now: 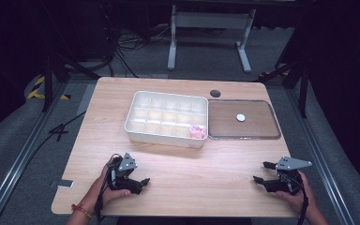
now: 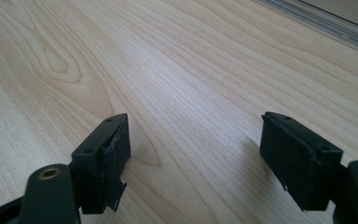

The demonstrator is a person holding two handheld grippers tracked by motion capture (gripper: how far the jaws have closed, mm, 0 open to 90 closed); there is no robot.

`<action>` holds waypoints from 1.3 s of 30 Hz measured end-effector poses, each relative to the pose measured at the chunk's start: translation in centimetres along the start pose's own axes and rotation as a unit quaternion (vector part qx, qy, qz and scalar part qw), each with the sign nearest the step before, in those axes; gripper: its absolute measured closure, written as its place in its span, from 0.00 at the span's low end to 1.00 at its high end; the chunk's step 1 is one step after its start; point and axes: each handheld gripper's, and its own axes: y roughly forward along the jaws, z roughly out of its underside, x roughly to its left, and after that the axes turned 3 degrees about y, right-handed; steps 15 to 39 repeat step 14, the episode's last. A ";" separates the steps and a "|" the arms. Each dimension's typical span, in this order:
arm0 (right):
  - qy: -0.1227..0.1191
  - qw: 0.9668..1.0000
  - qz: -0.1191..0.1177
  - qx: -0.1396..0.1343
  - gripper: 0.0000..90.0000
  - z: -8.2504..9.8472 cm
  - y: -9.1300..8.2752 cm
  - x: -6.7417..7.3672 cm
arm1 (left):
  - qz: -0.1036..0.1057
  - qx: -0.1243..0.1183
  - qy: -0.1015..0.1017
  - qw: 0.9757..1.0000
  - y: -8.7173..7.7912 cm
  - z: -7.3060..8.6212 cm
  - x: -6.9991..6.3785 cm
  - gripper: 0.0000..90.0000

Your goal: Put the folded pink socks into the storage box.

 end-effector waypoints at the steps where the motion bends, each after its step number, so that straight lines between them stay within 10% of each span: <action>1: 0.000 1.000 0.000 0.000 0.28 0.0 0.0 0.0 | 0.000 0.000 0.000 1.000 0.0 0.0 0.0 0.08; 39: 0.000 1.000 0.000 0.000 0.28 0.0 0.0 0.0 | 0.002 0.001 -0.006 1.000 0.3 -0.2 0.1 0.06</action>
